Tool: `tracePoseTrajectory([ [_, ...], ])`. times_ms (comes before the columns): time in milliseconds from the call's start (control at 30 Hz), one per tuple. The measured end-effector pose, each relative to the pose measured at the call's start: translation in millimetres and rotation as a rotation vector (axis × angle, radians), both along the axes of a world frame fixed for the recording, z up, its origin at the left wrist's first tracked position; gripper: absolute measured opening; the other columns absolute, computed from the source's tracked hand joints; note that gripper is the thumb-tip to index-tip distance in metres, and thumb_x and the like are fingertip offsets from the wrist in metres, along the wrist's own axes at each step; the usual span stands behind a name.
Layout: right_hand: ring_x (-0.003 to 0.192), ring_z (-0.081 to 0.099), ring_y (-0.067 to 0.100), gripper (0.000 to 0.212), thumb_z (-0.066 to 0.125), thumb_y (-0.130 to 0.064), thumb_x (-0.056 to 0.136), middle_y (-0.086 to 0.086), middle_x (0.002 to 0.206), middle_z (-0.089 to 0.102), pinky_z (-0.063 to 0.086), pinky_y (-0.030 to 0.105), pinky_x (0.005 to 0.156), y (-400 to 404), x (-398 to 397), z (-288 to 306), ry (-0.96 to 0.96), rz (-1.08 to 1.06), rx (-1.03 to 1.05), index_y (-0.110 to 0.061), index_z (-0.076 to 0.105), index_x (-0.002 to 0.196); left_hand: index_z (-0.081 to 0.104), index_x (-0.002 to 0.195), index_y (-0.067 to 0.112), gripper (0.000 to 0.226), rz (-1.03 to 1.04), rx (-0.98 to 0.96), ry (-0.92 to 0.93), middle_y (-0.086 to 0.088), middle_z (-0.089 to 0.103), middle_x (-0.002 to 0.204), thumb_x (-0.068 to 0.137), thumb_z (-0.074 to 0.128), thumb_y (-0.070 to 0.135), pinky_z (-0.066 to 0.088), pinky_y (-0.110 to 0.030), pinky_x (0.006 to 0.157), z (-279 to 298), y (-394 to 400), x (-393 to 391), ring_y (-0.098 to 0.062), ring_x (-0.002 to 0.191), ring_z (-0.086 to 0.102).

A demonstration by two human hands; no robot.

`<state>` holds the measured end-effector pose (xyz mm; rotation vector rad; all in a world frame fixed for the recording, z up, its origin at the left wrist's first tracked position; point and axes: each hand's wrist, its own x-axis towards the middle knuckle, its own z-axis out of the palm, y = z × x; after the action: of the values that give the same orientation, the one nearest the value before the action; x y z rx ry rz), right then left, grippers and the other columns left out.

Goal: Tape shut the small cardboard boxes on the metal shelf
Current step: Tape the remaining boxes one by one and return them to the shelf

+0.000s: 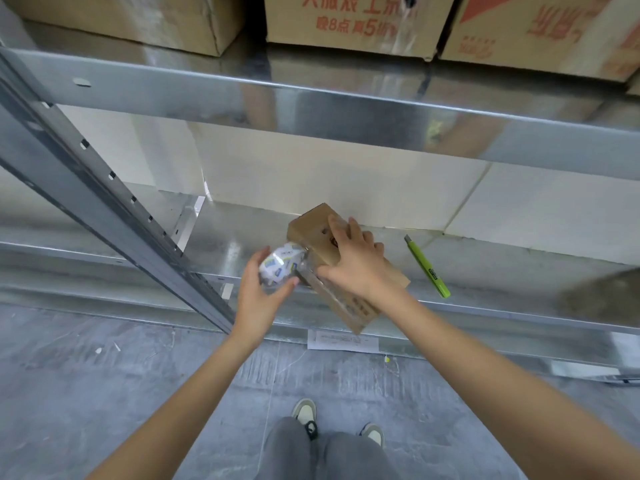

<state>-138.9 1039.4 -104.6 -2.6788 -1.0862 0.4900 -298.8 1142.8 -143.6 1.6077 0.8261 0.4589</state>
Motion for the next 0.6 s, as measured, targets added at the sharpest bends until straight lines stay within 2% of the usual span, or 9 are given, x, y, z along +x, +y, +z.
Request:
tracePoseTrajectory([
  [67,0.128,0.036,0.032,0.104,0.066,-0.062,0.068,0.007,0.148,0.032,0.034,0.047,0.103,3.0,-3.2,4.0,0.146,-0.099,0.158,-0.031,0.013,0.152,0.042,0.139,0.02,0.068,0.177,-0.186,-0.069,0.007,0.053,0.134,0.081,0.077,0.025,0.043,-0.036,0.106,6.4,-3.6,2.1,-0.014,0.129,0.049],
  [133,0.124,0.044,0.026,0.106,0.073,-0.059,0.06,0.004,0.138,0.044,0.039,0.044,0.104,8.5,-10.9,8.2,0.343,-0.183,0.329,-0.029,0.025,0.15,0.044,0.138,0.022,0.062,0.233,-0.344,-0.142,0.004,0.053,0.138,0.084,0.071,0.035,0.043,-0.041,0.106,16.9,-2.6,8.5,-0.014,0.129,0.051],
  [233,0.119,0.051,0.015,0.102,0.08,-0.05,0.057,0.002,0.134,0.05,0.043,0.034,0.103,11.6,-25.0,5.8,0.575,-0.242,0.527,-0.029,0.034,0.147,0.061,0.12,0.021,0.031,0.209,-0.482,-0.249,-0.002,0.07,0.118,0.094,0.059,0.037,0.052,-0.035,0.091,33.4,-0.8,26.4,-0.016,0.108,0.067],
  [300,0.12,0.049,0.009,0.102,0.084,-0.039,0.061,0.002,0.139,0.046,0.041,0.027,0.102,9.0,-29.4,0.4,0.686,-0.303,0.629,-0.025,0.033,0.149,0.066,0.108,0.018,0.02,0.283,-0.44,-0.203,-0.005,0.073,0.107,0.1,0.051,0.027,0.054,-0.036,0.087,40.4,1.4,37.9,-0.019,0.099,0.07],
  [400,0.117,0.057,0.008,0.104,0.084,-0.032,0.057,-0.001,0.136,0.053,0.049,0.024,0.095,3.0,-29.2,-7.3,0.839,-0.421,0.752,-0.02,0.035,0.147,0.066,0.1,0.02,0.022,0.247,-0.248,-0.087,-0.003,0.071,0.101,0.102,0.043,0.022,0.052,-0.038,0.092,41.7,4.6,48.6,-0.024,0.101,0.066],
  [533,0.096,0.071,0.017,0.102,0.086,-0.028,0.056,0.005,0.125,0.062,0.058,0.031,0.076,-9.3,-24.2,-16.6,1.026,-0.57,0.841,-0.022,0.038,0.145,0.06,0.107,0.015,0.022,0.19,-0.026,-0.039,-0.005,0.067,0.107,0.103,0.039,0.017,0.052,-0.047,0.093,35.5,13.4,48.5,-0.026,0.104,0.064],
  [600,0.092,0.072,0.021,0.103,0.088,-0.028,0.053,0.007,0.118,0.066,0.057,0.031,0.07,-17.3,-20.5,-21.2,1.078,-0.613,0.887,-0.022,0.039,0.143,0.054,0.11,0.019,0.02,0.194,0.019,-0.058,-0.002,0.065,0.105,0.103,0.036,0.011,0.058,-0.047,0.081,33.3,22.5,43.5,-0.028,0.1,0.066],
])
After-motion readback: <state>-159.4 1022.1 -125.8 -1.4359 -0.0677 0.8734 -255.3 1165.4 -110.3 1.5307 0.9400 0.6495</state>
